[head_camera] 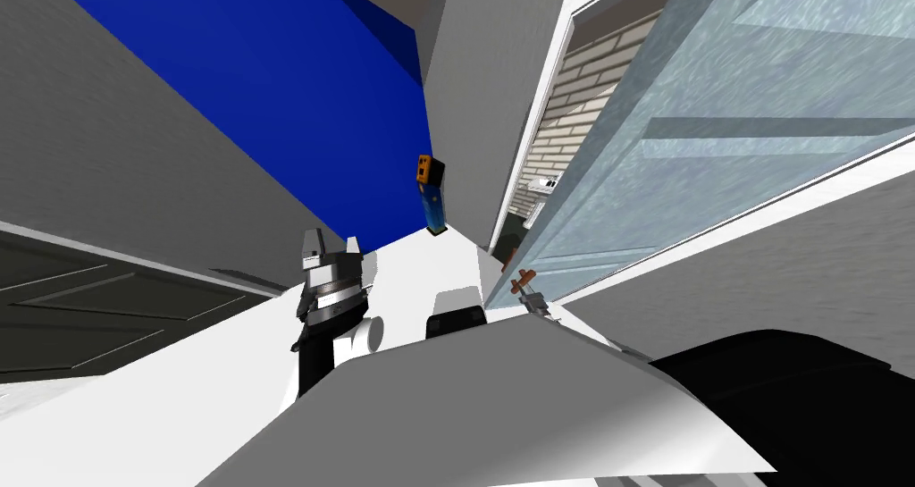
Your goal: Pull the door open
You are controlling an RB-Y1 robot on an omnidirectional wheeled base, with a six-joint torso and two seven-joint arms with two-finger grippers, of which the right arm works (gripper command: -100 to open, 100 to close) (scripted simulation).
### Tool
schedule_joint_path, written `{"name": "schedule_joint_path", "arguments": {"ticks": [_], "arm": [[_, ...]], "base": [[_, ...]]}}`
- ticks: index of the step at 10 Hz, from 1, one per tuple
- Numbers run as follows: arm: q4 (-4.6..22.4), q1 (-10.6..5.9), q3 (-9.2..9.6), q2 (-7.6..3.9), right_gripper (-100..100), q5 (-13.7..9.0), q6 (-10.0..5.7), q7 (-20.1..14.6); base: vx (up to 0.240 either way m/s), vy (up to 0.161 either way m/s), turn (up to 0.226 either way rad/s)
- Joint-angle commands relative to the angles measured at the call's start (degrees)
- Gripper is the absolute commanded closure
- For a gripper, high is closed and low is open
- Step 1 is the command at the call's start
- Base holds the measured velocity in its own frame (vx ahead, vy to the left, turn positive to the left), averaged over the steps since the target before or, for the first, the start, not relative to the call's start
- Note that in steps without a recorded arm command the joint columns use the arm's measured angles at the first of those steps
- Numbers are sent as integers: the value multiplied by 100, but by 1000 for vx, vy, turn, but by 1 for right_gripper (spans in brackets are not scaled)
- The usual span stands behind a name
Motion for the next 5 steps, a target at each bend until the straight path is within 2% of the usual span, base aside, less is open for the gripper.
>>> {"name": "schedule_joint_path", "arguments": {"ticks": [1,5], "arm": [[77,-5,50,-19,100,29,-66,-63],[257,-58,147,-88,100,91,-236,-220]], "base": [[-182,-33,140],[-210,-40,129]]}}
